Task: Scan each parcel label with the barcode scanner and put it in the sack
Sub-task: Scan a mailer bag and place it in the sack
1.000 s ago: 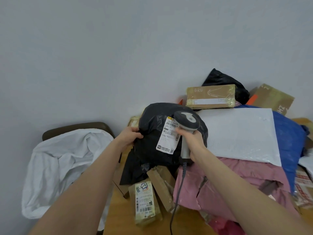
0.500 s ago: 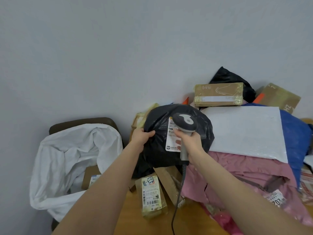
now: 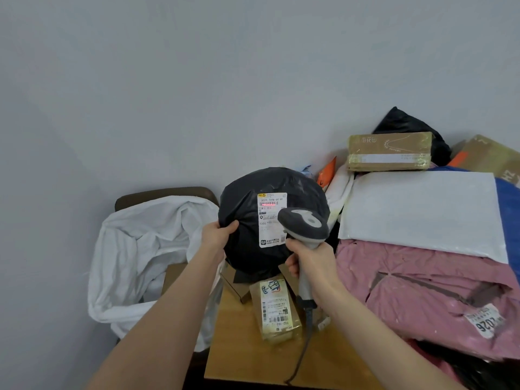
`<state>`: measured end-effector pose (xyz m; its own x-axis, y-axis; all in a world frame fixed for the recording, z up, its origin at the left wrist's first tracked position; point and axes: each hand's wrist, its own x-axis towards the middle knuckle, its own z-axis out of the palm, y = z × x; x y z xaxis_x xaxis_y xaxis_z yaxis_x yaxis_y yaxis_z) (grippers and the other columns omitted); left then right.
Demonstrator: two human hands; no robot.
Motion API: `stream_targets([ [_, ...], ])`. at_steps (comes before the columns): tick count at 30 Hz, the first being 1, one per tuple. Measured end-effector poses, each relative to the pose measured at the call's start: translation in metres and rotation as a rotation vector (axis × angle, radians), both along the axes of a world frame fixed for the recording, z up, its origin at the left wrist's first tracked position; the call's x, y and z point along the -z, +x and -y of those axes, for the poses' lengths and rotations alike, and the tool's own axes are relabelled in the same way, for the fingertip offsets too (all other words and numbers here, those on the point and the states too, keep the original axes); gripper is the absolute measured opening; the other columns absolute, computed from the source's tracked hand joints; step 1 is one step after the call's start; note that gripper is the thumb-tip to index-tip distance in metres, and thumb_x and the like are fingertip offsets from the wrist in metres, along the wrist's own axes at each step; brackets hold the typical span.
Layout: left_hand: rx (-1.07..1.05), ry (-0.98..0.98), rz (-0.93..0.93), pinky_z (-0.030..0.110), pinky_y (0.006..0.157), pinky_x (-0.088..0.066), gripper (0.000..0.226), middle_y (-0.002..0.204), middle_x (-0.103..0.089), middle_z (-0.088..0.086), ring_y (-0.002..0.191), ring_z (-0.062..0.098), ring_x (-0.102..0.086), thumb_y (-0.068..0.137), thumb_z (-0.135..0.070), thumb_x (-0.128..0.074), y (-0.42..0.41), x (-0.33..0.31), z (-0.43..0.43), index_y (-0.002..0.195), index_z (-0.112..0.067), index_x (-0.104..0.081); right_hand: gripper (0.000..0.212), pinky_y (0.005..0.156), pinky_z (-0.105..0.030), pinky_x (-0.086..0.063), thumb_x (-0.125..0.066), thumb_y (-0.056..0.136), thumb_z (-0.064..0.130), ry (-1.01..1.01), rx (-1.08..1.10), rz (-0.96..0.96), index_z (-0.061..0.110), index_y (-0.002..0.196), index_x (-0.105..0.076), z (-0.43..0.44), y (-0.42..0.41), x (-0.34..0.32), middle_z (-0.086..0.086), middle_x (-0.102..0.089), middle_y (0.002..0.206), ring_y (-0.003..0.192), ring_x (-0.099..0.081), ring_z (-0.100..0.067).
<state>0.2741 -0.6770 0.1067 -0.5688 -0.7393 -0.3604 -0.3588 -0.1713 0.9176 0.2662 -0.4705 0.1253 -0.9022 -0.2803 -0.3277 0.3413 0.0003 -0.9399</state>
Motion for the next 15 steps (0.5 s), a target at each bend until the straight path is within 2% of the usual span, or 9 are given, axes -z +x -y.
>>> stream_targets([
  [3, -0.025, 0.024, 0.001, 0.038, 0.095, -0.047, 0.044, 0.126, -0.061, 0.015, 0.117, 0.033, -0.056, 0.088, -0.016, -0.068, 0.012, 0.004, 0.006, 0.126, 0.003, -0.055, 0.021, 0.056, -0.032, -0.046, -0.07, 0.084, 0.015, -0.006, -0.036, 0.02, 0.004, 0.067, -0.062, 0.006, 0.011, -0.001, -0.007, -0.061, 0.05, 0.047, -0.054, -0.018],
  [11, -0.061, 0.028, -0.008, 0.038, 0.097, -0.044, 0.043, 0.131, -0.057, 0.015, 0.122, 0.033, -0.051, 0.091, -0.015, -0.064, 0.032, 0.01, 0.016, 0.129, 0.002, -0.052, 0.02, 0.049, -0.029, -0.042, -0.068, 0.084, 0.013, 0.028, -0.092, 0.042, 0.002, 0.069, -0.062, 0.015, 0.031, -0.006, -0.008, -0.059, 0.051, 0.043, -0.049, -0.016],
  [15, -0.069, 0.036, -0.025, 0.035, 0.092, -0.043, 0.044, 0.132, -0.056, 0.015, 0.123, 0.033, -0.051, 0.091, -0.014, -0.064, 0.037, 0.012, 0.019, 0.129, 0.003, -0.052, 0.017, 0.05, -0.029, -0.042, -0.068, 0.085, 0.014, 0.019, -0.111, 0.047, 0.003, 0.074, -0.062, 0.018, 0.036, -0.005, -0.006, -0.058, 0.051, 0.044, -0.049, -0.015],
])
